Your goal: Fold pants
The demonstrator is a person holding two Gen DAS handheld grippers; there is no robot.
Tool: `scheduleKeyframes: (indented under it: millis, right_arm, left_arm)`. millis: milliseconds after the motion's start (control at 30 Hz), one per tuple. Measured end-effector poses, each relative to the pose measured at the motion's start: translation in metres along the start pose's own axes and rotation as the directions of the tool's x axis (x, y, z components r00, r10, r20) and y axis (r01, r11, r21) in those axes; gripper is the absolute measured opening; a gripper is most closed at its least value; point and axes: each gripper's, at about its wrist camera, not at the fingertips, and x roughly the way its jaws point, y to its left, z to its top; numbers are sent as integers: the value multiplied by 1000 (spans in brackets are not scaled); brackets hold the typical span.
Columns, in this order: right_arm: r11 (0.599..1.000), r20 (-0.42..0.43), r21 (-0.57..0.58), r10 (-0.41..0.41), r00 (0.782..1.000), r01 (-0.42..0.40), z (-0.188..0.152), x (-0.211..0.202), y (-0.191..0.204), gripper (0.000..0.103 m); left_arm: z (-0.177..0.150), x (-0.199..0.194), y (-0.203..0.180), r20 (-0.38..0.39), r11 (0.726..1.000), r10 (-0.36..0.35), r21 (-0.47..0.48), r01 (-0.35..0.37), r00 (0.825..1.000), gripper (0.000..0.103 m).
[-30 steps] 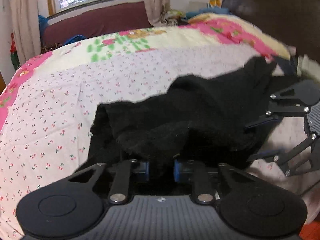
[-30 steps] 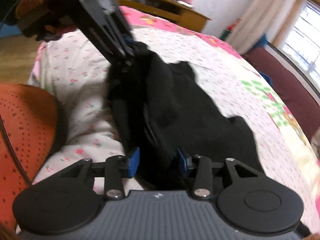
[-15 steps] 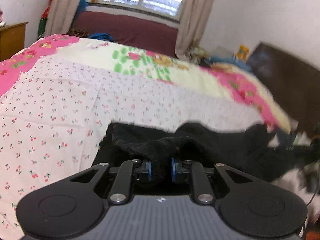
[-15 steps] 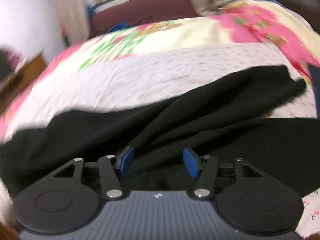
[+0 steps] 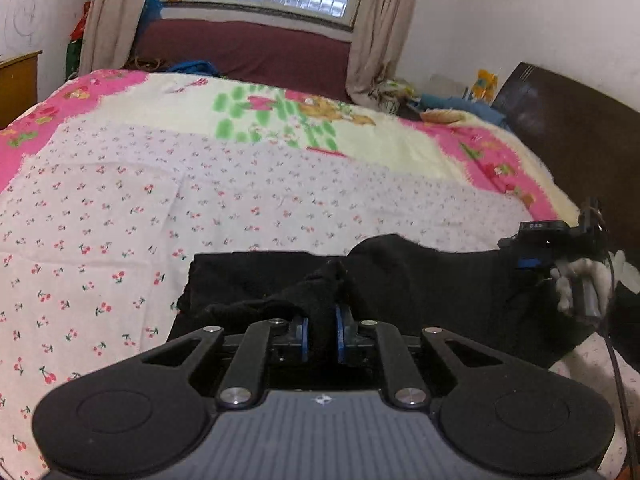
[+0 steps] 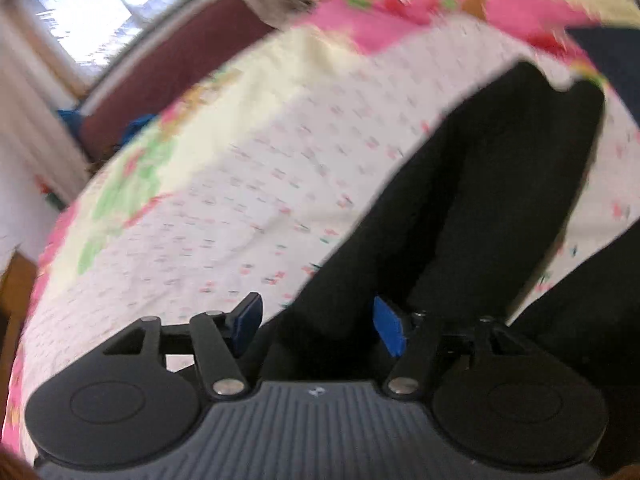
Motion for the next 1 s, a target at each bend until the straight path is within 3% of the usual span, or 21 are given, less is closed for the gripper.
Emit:
scheduleKeyframes:
  millis: [33, 200, 367, 433, 500, 600, 700, 800, 867, 967, 1000]
  right_arm:
    - [999, -22, 36, 25, 999, -25, -1, 2, -5, 6]
    - [993, 53, 2, 116, 992, -116, 5, -44, 1, 5]
    - [959, 199, -100, 280, 939, -265, 6, -163, 13, 5]
    - [949, 230, -151, 306, 924, -276, -15, -208, 4, 5]
    - [961, 238, -166, 256, 937, -220, -43, -222, -7, 5]
    - [988, 161, -117, 118, 980, -100, -76, -196, -41, 6]
    - [999, 52, -37, 11, 999, -9, -91, -141, -75, 7]
    - [994, 44, 93, 55, 997, -59, -96, -135, -91, 11]
    - [995, 60, 67, 75, 995, -79, -93, -142, -90, 16]
    - [994, 61, 24, 100, 993, -102, -91, -143, -84, 37]
    - [994, 52, 18, 111, 992, -112, -89, -139, -81, 49]
  left_arm:
    - [0, 2, 1, -6, 1000, 17, 2, -17, 1000, 27]
    - [16, 4, 17, 24, 998, 44, -48, -43, 999, 24]
    - [28, -23, 16, 134, 997, 32, -77, -22, 991, 23]
    - [24, -33, 15, 152, 996, 36, -81, -24, 988, 23]
    - [11, -37, 16, 142, 995, 47, -93, -34, 989, 23]
    - [-15, -27, 23, 80, 989, 94, -119, -84, 992, 23]
    - [-37, -9, 28, 3, 981, 159, -113, -158, 987, 24]
    - [-45, -4, 29, -19, 976, 191, -102, -192, 981, 24]
    - [-44, -7, 29, -12, 977, 187, -107, -187, 982, 24]
    - [-44, -6, 25, -11, 980, 175, -91, -175, 985, 24]
    - [-45, -5, 24, -14, 980, 178, -85, -178, 984, 28]
